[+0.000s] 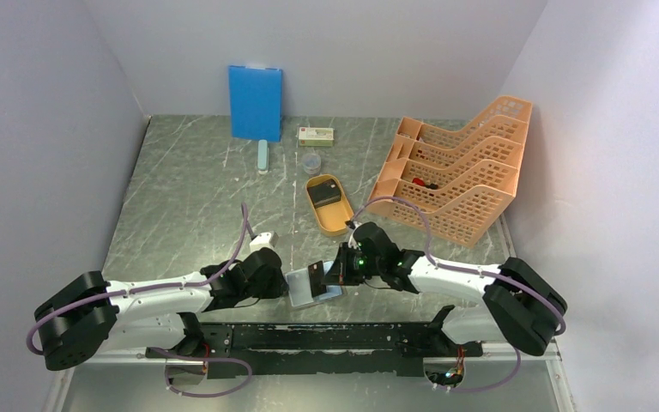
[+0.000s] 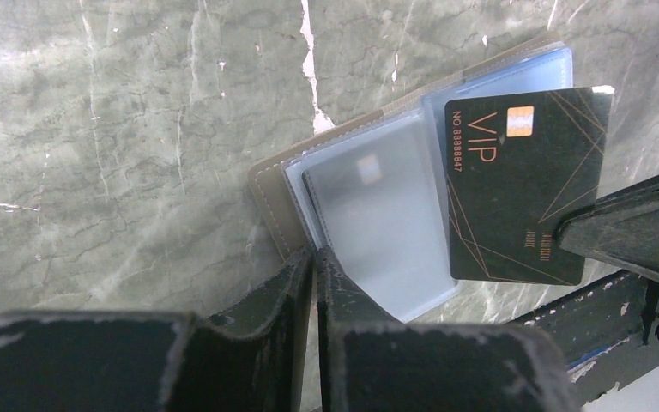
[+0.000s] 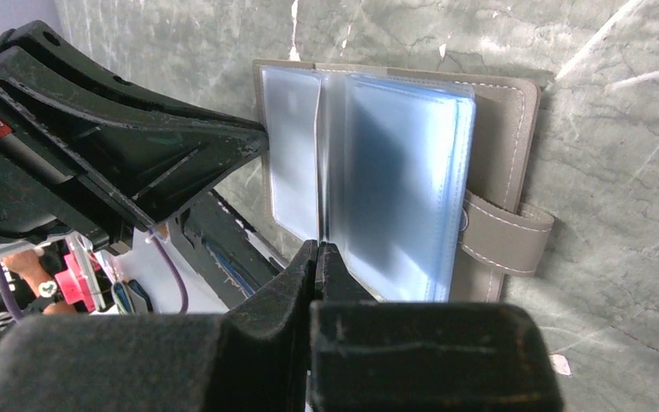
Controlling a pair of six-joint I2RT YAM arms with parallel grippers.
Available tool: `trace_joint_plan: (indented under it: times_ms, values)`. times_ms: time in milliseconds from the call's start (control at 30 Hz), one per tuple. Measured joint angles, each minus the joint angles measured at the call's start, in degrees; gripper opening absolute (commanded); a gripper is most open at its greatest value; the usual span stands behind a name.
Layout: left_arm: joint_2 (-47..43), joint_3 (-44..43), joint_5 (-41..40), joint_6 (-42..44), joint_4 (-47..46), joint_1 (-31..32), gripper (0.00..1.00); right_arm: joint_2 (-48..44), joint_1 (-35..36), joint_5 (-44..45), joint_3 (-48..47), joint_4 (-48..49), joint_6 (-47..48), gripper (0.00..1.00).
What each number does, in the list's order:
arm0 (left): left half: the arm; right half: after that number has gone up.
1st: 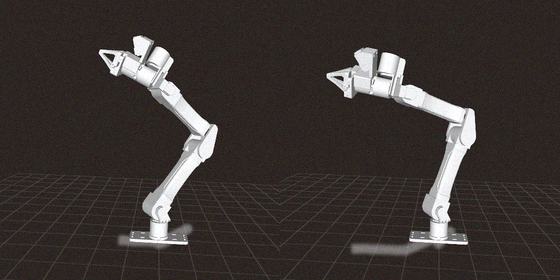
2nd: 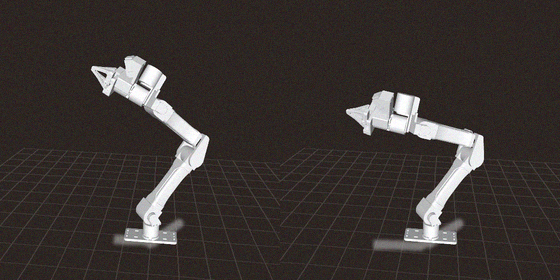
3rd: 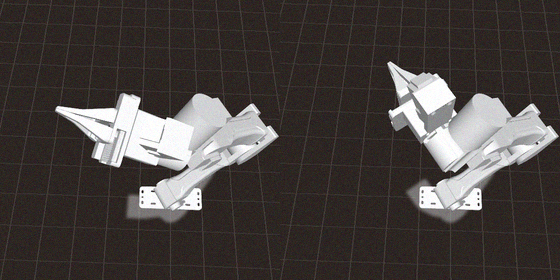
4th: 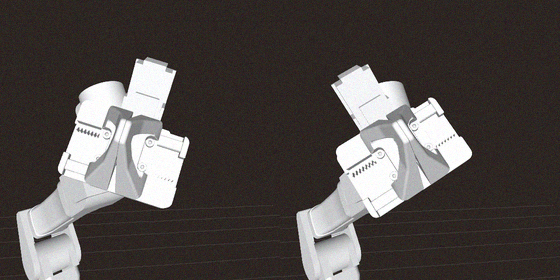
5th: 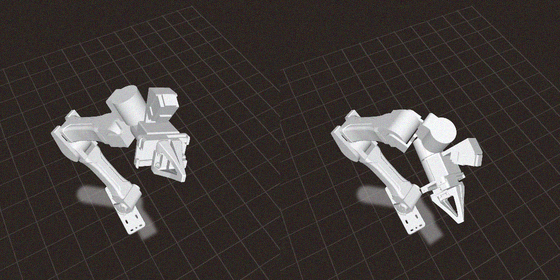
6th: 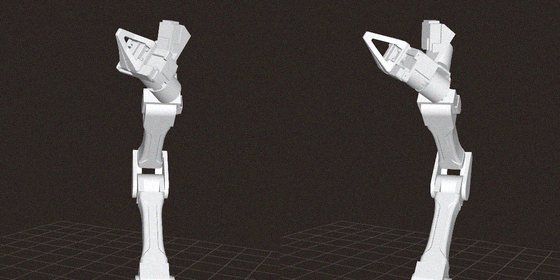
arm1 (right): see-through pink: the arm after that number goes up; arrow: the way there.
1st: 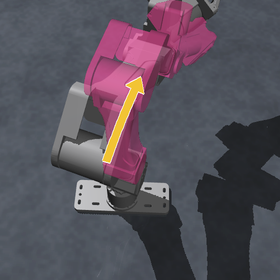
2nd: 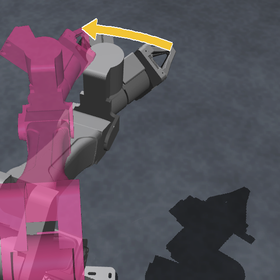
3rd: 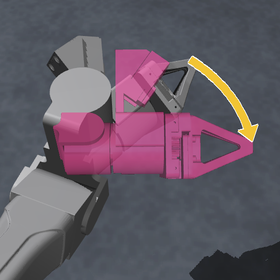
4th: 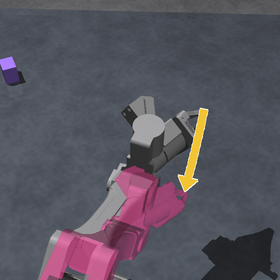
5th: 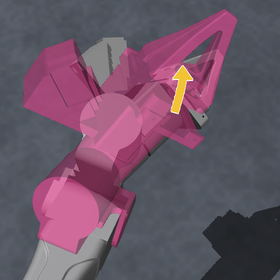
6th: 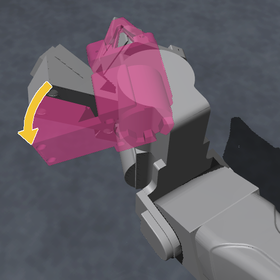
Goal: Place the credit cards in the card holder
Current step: Insert the credit card into the card holder.
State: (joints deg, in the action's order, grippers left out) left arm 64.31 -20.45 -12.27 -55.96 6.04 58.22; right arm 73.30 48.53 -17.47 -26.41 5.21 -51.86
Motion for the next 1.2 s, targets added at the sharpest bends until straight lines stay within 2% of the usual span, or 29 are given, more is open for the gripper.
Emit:
trace_joint_plan:
  times_ms: [700,1200]
  values:
    - [0.46,0.02,-0.15,-0.24,-0.66,0.00,0.13,1.64,-0.28,-1.01,2.56,3.10,-1.53,0.00]
    - [1.22,-0.02,-0.33,-0.28,-1.64,0.00,0.13,-3.37,-2.62,1.14,4.31,2.73,-1.99,0.00]
